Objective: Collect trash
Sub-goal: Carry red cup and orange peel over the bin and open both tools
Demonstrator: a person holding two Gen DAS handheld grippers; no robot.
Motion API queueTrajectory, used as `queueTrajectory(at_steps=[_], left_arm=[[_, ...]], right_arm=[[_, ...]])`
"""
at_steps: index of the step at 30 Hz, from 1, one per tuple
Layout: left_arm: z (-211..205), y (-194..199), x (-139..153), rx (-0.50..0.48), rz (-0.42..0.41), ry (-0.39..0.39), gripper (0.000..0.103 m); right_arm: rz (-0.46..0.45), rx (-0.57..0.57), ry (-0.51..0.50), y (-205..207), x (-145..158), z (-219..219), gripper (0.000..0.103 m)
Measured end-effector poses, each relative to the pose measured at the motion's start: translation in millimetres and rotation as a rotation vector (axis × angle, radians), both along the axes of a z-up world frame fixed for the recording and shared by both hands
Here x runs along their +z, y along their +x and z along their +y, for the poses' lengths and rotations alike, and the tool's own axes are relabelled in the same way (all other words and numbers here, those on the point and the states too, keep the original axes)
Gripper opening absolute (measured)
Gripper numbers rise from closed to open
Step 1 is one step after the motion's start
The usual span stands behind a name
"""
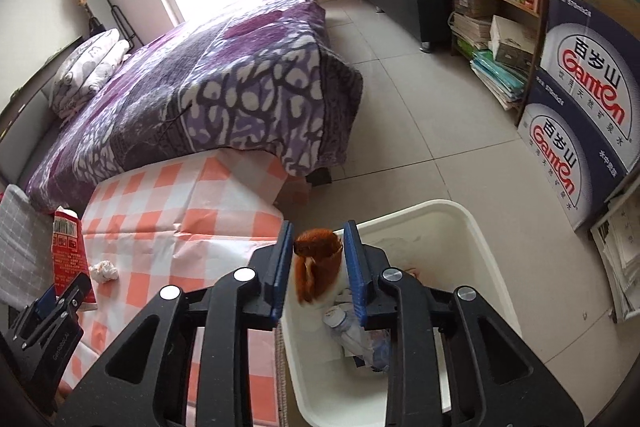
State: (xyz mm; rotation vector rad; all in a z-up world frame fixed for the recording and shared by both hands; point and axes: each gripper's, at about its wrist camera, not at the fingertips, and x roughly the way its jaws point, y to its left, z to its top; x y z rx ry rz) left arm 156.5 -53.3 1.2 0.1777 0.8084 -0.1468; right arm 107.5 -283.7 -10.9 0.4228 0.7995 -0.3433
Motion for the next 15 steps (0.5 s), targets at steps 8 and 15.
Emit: queueTrajectory(at_steps=[8, 15], left_arm=[[-39, -17, -4, -0.087, 0.003, 0.014, 0.046], [-71, -32, -7, -0.156, 0.021, 0.008, 0.046]], right_arm=[[-0.025, -0.107, 0.015, -30, 4, -44, 0.048], [-0.038, -0.149, 0.008, -50, 9, -67, 0.054]])
